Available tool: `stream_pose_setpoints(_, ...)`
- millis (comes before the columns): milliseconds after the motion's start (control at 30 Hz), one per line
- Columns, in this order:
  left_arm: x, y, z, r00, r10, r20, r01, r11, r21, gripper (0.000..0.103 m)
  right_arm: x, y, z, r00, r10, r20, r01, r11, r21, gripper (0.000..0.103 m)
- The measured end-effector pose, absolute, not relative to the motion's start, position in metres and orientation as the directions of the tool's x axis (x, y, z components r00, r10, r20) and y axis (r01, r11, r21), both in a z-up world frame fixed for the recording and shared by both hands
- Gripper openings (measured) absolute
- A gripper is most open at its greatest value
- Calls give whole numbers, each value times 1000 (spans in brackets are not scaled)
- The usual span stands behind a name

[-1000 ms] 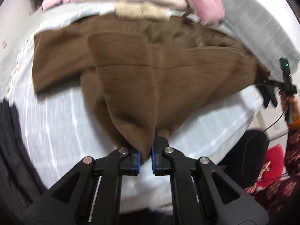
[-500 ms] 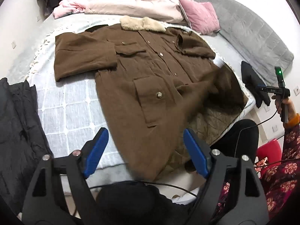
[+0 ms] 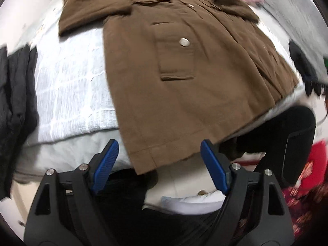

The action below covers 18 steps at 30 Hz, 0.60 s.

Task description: Fold large clothes

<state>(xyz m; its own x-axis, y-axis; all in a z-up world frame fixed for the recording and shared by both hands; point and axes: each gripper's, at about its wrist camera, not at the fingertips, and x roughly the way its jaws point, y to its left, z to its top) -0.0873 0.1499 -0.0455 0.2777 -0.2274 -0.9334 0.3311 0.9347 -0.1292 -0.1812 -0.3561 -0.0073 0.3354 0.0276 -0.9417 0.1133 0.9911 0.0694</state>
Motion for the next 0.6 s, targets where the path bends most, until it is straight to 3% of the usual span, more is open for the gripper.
stream_pose_setpoints(233,-59,179,-80,194,-363,-912,142,930,-340,79,-166,-418,-52,358,350,-866,311,829,464,70)
stream_pose_setpoints(400,-62,185,-95,135,-533,-835,56,846,-530,55,-163,-445,-105,436,592,-678,437,519,735,67)
stream_pose_setpoints(433,-63,185,-96,140,-537,-832,47,843,-537,48,-162,-443,-109,436,601,-670,442,505,741,54)
stream_pose_setpoints(467,-63,185,-98,143,-529,-836,36,847,-530,30,-161,-440,-112,431,608,-667,441,503,743,33)
stream_pose_setpoints(500,-63,188,-98,150,-527,-837,24,848,-530,18,-161,-437,-112,433,615,-658,437,496,751,21)
stream_pose_setpoints(600,-72,199,-75,240,-493,-837,-17,859,-511,14,-166,-434,-82,492,547,-678,391,557,733,13)
